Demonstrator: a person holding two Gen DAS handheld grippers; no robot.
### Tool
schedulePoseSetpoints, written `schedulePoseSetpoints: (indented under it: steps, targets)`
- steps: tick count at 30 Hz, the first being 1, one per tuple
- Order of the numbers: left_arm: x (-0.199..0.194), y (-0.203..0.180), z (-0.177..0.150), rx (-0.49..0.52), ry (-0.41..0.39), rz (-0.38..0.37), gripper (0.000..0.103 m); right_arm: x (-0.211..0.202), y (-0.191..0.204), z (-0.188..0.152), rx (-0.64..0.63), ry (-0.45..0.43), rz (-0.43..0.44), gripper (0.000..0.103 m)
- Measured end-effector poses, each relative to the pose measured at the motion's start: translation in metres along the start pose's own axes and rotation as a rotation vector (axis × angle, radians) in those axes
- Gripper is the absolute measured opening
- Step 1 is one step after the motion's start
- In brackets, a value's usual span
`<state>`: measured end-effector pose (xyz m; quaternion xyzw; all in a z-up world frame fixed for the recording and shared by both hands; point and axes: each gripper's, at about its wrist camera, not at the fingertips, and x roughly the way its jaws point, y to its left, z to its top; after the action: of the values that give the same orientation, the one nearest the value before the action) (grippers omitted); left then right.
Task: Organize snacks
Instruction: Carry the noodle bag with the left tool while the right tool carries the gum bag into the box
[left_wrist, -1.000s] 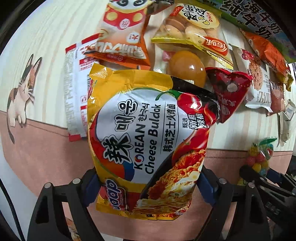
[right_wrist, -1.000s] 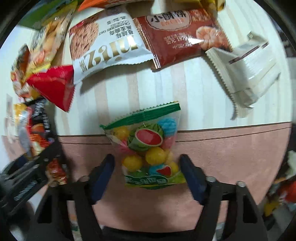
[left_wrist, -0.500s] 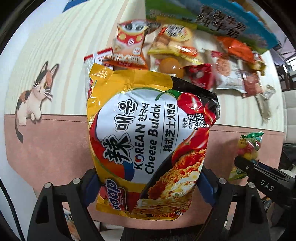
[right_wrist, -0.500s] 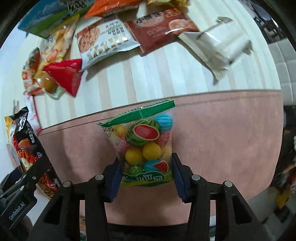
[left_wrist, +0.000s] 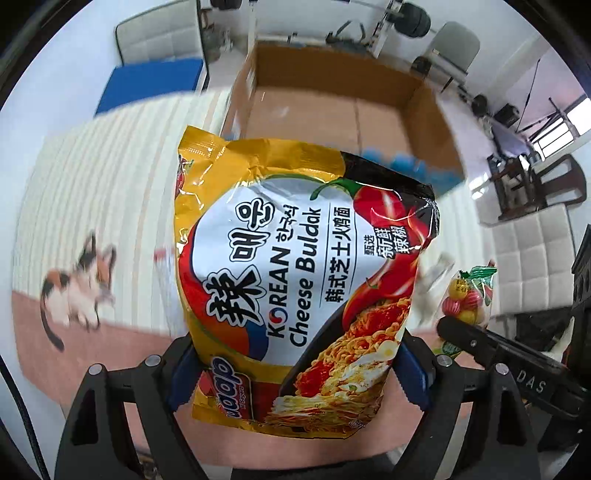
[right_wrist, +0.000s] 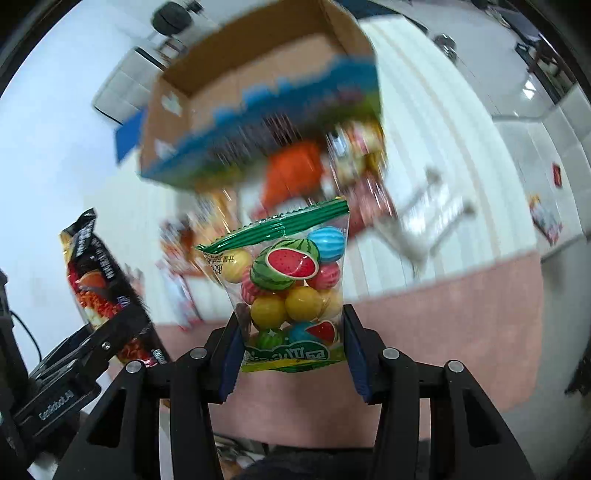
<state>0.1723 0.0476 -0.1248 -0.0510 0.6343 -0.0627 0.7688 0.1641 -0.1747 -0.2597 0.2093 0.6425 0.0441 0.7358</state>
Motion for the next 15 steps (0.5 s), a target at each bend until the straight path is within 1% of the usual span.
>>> schedulePoseSetpoints:
  steps: [2, 4, 5, 6, 8, 10, 12, 13, 14, 15]
  targets:
    - [-0.002, -0.007, 0.027, -0.003, -0.01, 0.0, 0.088, -0.013, 0.008, 0.034, -0.015, -0.023, 0.025, 0.052]
    - [-0.002, -0.011, 0.066, -0.008, -0.015, 0.006, 0.088, -0.021, 0.016, 0.068, -0.028, -0.038, 0.038, 0.052]
    - [0.001, -0.013, 0.078, -0.011, -0.015, 0.006, 0.088, -0.023, 0.02, 0.086, -0.032, -0.045, 0.045, 0.052]
    - [0.001, -0.012, 0.098, -0.024, -0.016, 0.013, 0.088, -0.023, 0.025, 0.108, -0.045, -0.051, 0.043, 0.052]
    - [0.023, -0.012, 0.134, -0.029, -0.007, 0.015, 0.088, -0.021, 0.031, 0.14, -0.06, -0.065, 0.025, 0.052]
    - [0.045, -0.006, 0.172, -0.04, 0.014, 0.016, 0.088, -0.01, 0.037, 0.177, -0.072, -0.061, 0.001, 0.052]
    - [0.066, -0.008, 0.195, -0.039, 0.039, 0.026, 0.088, 0.006, 0.039, 0.208, -0.072, -0.039, -0.004, 0.052]
    - [0.081, -0.004, 0.21, -0.036, 0.064, 0.027, 0.088, 0.016, 0.04, 0.225, -0.076, -0.028, -0.018, 0.052]
    - [0.092, -0.01, 0.214, -0.034, 0.08, 0.028, 0.088, 0.027, 0.041, 0.241, -0.081, -0.023, -0.038, 0.052]
    - [0.106, -0.006, 0.225, -0.037, 0.105, 0.024, 0.088, 0.037, 0.042, 0.252, -0.092, -0.016, -0.049, 0.052]
